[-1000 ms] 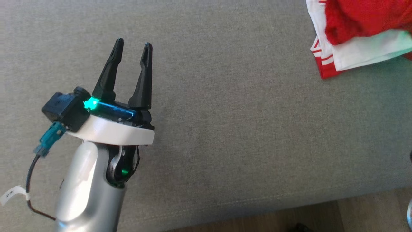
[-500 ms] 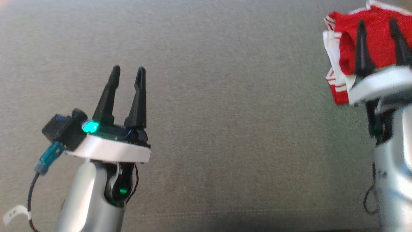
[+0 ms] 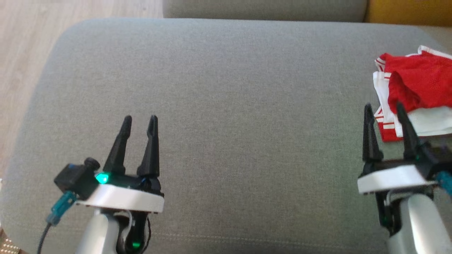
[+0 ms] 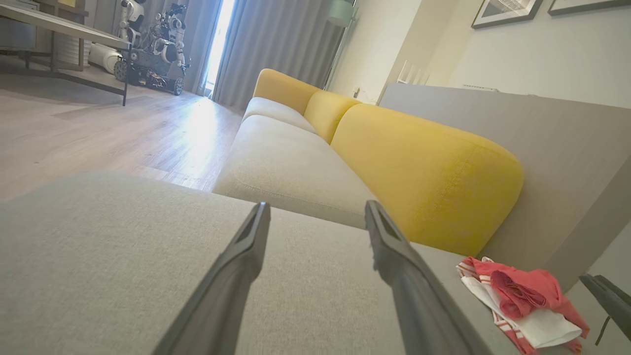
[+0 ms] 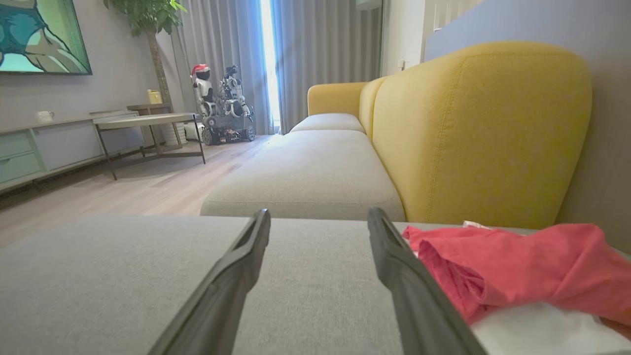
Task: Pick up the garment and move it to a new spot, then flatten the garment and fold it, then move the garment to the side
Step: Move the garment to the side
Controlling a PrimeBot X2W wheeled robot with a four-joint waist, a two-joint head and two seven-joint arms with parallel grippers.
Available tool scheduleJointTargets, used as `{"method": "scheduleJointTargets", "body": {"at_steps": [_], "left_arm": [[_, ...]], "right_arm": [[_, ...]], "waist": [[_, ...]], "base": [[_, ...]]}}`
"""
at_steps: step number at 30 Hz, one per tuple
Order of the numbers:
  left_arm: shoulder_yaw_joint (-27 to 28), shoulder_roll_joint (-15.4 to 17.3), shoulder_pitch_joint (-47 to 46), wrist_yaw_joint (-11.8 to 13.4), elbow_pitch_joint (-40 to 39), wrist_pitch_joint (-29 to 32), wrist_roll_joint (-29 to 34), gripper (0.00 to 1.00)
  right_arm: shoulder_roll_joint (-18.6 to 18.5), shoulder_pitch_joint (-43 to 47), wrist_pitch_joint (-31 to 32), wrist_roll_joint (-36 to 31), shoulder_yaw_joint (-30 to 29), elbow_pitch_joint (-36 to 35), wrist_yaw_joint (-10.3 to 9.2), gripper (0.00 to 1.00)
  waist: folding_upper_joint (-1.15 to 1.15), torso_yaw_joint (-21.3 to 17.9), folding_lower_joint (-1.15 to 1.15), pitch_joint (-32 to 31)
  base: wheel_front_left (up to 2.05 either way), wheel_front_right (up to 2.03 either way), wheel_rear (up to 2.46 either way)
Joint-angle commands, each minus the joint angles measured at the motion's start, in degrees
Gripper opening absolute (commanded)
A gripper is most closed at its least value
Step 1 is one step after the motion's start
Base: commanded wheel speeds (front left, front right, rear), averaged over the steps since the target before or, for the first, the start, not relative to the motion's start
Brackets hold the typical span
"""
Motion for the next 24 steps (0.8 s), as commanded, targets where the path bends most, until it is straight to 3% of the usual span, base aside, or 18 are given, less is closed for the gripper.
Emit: {"method": "scheduleJointTargets", "body": {"at_steps": [1, 24], "left_arm": [[1.3, 0.3, -0.8, 0.5, -2.1, -0.3, 1.0, 1.0], [3.9, 0.3, 1.5, 5.5, -6.8, -0.3, 4.1, 1.0]], "right_arm": [[0.5, 0.4, -1.2, -0.9, 0.9, -2.0, 0.37, 1.0], [1.0, 4.1, -3.1, -0.1, 0.2, -3.2, 0.37, 1.0]], "waist": [[0.0, 0.5, 0.0, -1.0], [0.0, -0.6, 0.0, -2.0]], "base": [[0.0, 0.0, 0.0], [0.0, 0.0, 0.0]]}}
